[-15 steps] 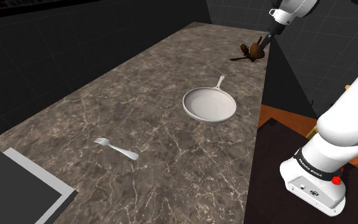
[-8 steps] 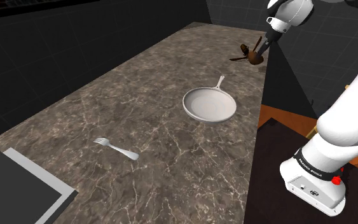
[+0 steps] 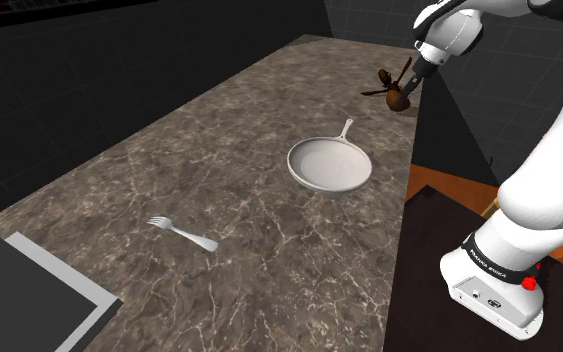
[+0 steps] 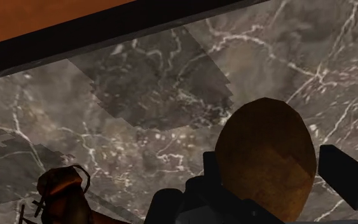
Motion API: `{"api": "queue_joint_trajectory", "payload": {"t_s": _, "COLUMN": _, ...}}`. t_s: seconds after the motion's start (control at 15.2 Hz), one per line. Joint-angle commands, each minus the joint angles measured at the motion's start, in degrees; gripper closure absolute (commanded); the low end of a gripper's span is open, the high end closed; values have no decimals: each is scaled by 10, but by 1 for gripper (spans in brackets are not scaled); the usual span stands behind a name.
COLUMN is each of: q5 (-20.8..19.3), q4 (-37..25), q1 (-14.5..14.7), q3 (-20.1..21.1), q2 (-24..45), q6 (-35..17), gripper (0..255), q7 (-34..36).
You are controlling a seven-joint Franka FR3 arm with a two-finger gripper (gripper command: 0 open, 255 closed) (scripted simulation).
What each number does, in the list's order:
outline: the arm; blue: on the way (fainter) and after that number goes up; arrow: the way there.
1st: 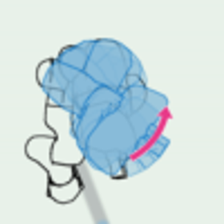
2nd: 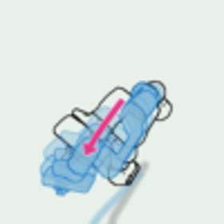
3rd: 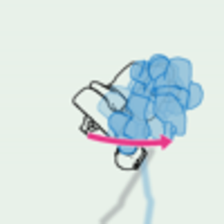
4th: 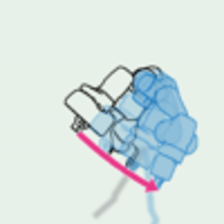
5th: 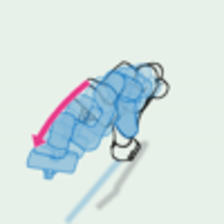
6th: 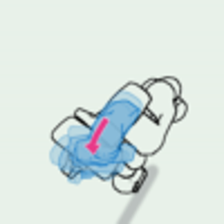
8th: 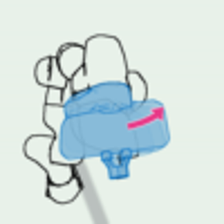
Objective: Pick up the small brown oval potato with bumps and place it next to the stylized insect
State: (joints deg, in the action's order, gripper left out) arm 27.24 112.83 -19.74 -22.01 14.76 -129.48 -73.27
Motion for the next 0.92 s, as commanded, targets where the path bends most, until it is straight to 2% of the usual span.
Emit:
{"api": "queue_joint_trajectory", "payload": {"t_s": 0.0, "q5": 8, "q4": 5, "q1": -2, "q3": 2, "q2": 8, "q6": -12, "gripper": 255, "q7": -9}}
{"api": "queue_joint_trajectory", "payload": {"t_s": 0.2, "q5": 23, "q4": 12, "q1": -5, "q3": 7, "q2": 24, "q6": -31, "gripper": 255, "q7": -23}}
{"api": "queue_joint_trajectory", "payload": {"t_s": 0.73, "q5": 23, "q4": 12, "q1": -5, "q3": 7, "q2": 24, "q6": -31, "gripper": 255, "q7": -23}}
{"api": "queue_joint_trajectory", "payload": {"t_s": 0.79, "q5": 24, "q4": 13, "q1": -5, "q3": 8, "q2": 25, "q6": -32, "gripper": 0, "q7": -23}}
{"api": "queue_joint_trajectory", "payload": {"t_s": 0.86, "q5": 24, "q4": 12, "q1": -6, "q3": 7, "q2": 25, "q6": -31, "gripper": 0, "q7": -24}}
